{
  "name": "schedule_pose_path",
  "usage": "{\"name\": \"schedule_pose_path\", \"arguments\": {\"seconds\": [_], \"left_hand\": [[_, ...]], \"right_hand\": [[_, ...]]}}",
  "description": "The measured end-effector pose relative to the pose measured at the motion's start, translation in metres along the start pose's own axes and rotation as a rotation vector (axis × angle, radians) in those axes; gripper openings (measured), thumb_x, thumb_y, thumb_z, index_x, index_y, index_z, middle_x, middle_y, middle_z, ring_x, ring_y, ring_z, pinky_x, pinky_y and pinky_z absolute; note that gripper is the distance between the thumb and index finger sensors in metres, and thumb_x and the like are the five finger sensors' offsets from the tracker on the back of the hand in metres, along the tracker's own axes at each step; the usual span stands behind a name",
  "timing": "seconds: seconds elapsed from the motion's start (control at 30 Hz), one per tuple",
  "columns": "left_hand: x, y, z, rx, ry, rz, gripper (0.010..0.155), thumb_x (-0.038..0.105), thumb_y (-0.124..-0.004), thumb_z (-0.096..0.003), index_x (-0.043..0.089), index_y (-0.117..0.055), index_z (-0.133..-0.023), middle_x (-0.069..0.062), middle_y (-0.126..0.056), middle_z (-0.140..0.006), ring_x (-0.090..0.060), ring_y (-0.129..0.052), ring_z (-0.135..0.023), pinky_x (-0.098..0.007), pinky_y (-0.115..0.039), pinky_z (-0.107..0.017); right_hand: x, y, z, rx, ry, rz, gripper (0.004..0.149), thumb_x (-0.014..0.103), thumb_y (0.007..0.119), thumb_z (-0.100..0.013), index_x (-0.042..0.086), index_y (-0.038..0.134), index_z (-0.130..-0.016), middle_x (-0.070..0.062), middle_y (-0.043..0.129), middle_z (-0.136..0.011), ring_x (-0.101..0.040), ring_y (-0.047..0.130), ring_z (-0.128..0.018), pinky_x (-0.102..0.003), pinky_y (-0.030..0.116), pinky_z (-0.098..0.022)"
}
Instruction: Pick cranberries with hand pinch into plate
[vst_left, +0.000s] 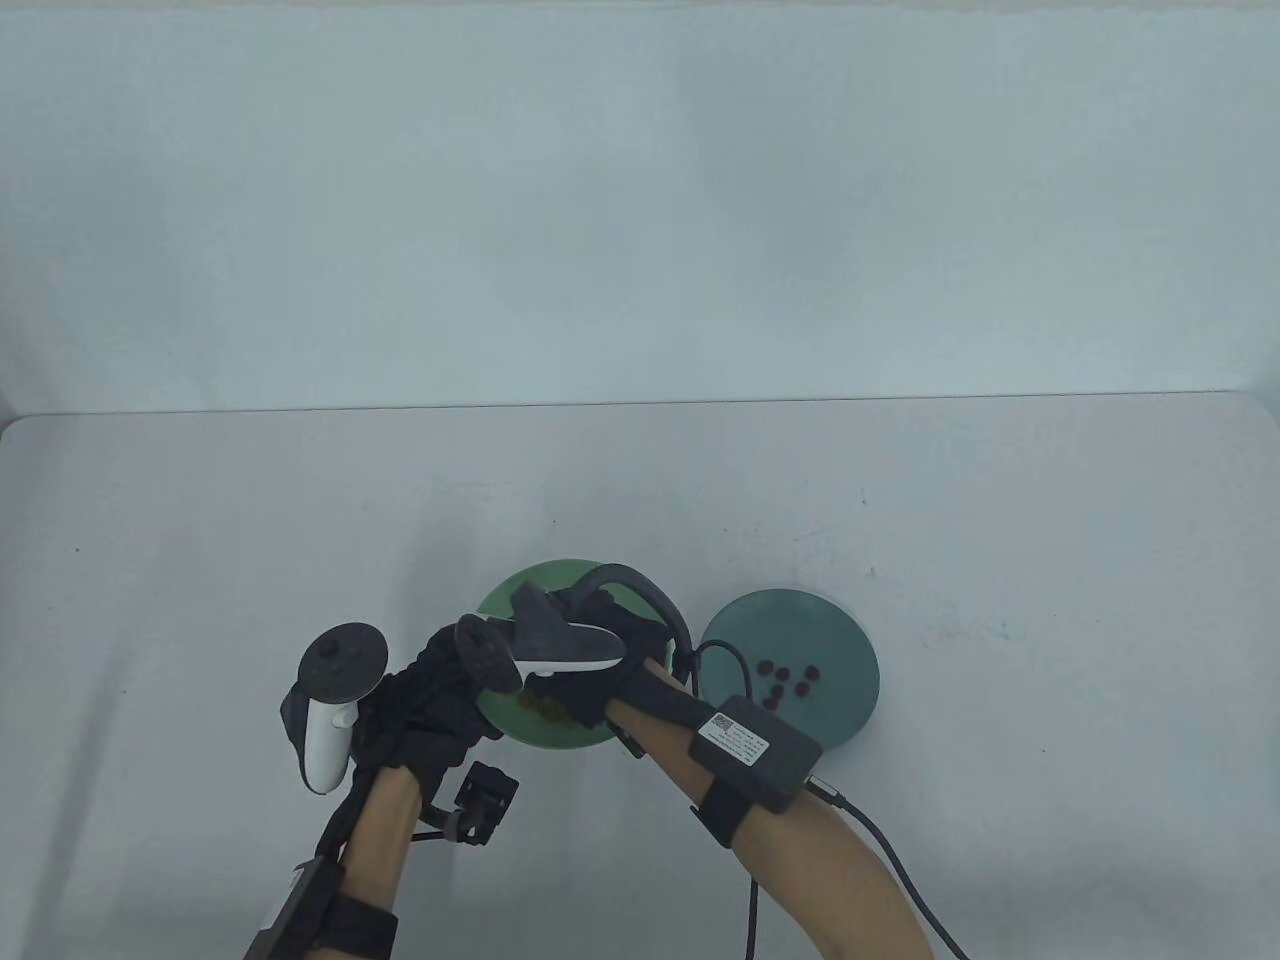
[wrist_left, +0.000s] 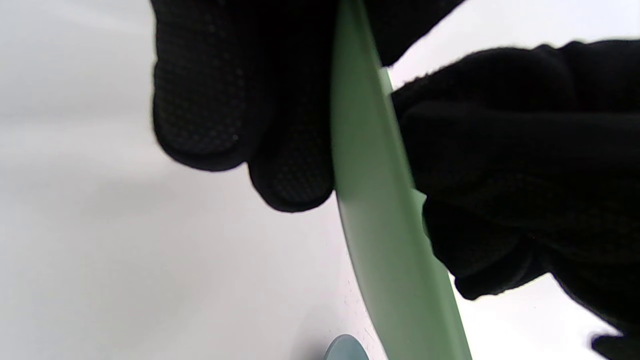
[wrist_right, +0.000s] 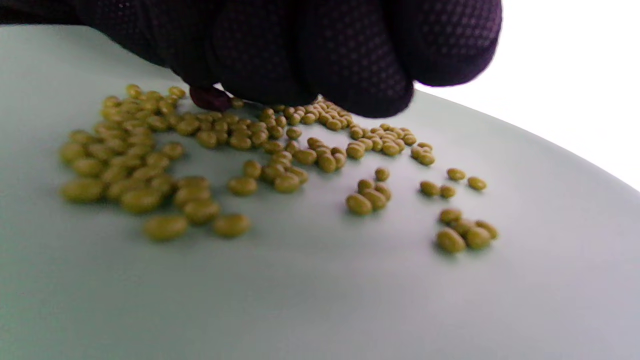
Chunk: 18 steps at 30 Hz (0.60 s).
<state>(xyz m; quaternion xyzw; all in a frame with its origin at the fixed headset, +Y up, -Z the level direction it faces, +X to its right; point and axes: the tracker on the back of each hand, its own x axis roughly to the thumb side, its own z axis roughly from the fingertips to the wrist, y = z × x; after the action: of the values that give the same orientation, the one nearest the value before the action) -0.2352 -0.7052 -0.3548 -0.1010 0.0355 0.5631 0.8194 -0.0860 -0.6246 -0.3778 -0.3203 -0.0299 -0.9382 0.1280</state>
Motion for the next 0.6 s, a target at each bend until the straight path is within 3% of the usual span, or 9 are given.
{"name": "schedule_pose_path", "arguments": {"seconds": [0.6], "left_hand": [[-0.0007,0.0009,0.0004,-0.004,0.003,-0.001,0.057,0.021,-0.068,-0.0583,-0.004,-0.049,-0.106,-0.019,-0.084,-0.082,-0.021,-0.111,-0.05,-0.036,-0.095,-0.043]], "right_hand": [[0.0038,0.003,0.0019,0.02,-0.027,0.011,0.047,0.047,0.075,-0.052,0.024,0.08,-0.092,0.013,0.093,-0.048,-0.007,0.097,-0.038,-0.033,0.087,-0.039]]}}
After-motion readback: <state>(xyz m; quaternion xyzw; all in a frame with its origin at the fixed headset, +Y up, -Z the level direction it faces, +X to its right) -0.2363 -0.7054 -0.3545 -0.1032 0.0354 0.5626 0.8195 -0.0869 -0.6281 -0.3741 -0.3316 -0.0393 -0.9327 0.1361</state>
